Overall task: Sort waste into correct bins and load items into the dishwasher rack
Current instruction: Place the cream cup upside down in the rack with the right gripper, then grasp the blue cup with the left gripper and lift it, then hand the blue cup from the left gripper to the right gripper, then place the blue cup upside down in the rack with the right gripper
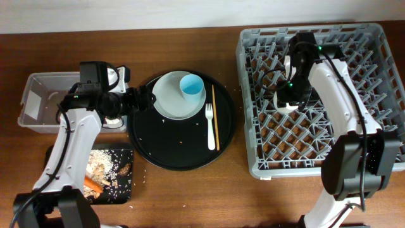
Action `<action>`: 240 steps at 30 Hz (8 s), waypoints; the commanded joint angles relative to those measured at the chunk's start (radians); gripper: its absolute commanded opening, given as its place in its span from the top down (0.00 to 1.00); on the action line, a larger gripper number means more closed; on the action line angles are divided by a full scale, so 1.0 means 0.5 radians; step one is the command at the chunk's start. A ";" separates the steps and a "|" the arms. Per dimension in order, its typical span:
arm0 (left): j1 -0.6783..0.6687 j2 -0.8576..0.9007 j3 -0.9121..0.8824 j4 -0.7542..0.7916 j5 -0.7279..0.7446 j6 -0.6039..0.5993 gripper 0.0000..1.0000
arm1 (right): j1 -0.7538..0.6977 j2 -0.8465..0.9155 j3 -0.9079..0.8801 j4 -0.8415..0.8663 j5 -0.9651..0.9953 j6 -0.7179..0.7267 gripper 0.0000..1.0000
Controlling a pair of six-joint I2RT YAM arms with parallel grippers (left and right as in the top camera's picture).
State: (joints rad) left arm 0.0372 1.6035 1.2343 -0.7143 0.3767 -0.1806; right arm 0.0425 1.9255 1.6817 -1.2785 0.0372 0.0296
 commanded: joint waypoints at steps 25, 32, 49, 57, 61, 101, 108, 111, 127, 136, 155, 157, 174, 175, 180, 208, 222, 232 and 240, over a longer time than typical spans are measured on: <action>-0.819 -0.020 0.184 0.407 -0.867 -0.507 0.02 | -0.008 0.000 0.729 -0.495 -0.211 -0.027 0.01; -0.839 0.560 0.183 0.765 -0.958 -0.597 0.25 | -0.008 0.000 0.729 -0.495 -0.211 -0.027 0.01; -0.840 0.528 0.219 0.706 -0.845 -0.596 0.63 | -0.008 0.000 0.729 -0.496 -0.211 -0.027 0.02; -0.842 0.533 0.214 0.582 -0.835 -0.596 0.68 | -0.008 0.000 0.729 -0.496 -0.211 -0.027 0.01; -0.842 0.533 0.211 0.542 -0.835 -0.596 0.69 | -0.008 0.000 0.729 -0.496 -0.211 -0.027 0.01; 0.056 0.133 0.252 0.446 1.980 0.077 1.00 | -0.005 0.000 0.706 -0.841 -2.028 -1.077 0.01; 0.056 0.133 0.252 0.446 2.168 0.112 1.00 | 0.352 0.002 0.298 -0.166 -2.776 -1.464 0.04; 0.056 0.133 0.252 0.407 2.293 0.119 1.00 | 0.505 0.002 0.294 0.072 -2.883 -1.463 0.04; 0.017 0.133 0.249 0.401 2.291 0.172 1.00 | 0.667 0.002 0.294 0.495 -3.078 -1.457 0.01; 0.017 0.133 0.249 0.400 2.266 0.172 1.00 | 0.657 0.002 0.295 0.632 -3.178 -1.456 0.39; 0.017 0.133 0.248 0.394 2.187 0.172 1.00 | 0.659 -0.001 0.366 1.047 -3.178 -0.861 0.46; 0.017 0.133 0.248 0.394 2.185 0.172 0.99 | 0.659 -0.001 0.366 1.048 -3.178 -0.861 0.52; 0.242 0.133 0.248 0.178 1.426 0.171 0.39 | 0.349 -0.001 0.366 0.468 -1.981 -0.642 0.64; 0.242 0.133 0.248 0.129 1.344 0.171 0.39 | 0.310 -0.005 0.366 0.437 -1.880 -0.566 0.67; 0.242 0.133 0.248 -0.100 0.977 0.170 0.39 | 0.030 -0.318 0.366 -0.152 -1.215 -0.242 0.79; 0.082 0.133 0.248 -0.325 0.465 0.169 0.01 | 0.032 -0.394 -0.049 -0.568 -0.417 0.114 0.87; 0.082 0.133 0.248 -0.334 0.464 0.169 0.01 | 0.034 -0.394 -0.439 -0.134 -0.365 0.114 0.87; 0.082 0.133 0.248 -0.334 0.464 0.169 0.01 | 0.169 -0.390 -0.586 0.056 -0.349 0.114 0.73; 0.082 0.133 0.248 -0.361 0.464 0.169 0.01 | 0.163 -0.398 -0.414 -0.137 -0.302 0.062 0.23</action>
State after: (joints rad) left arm 0.0822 1.6665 1.3548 -0.8890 0.6117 -0.1013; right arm 0.1215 1.7344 1.4464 -1.3376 -0.1276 0.0673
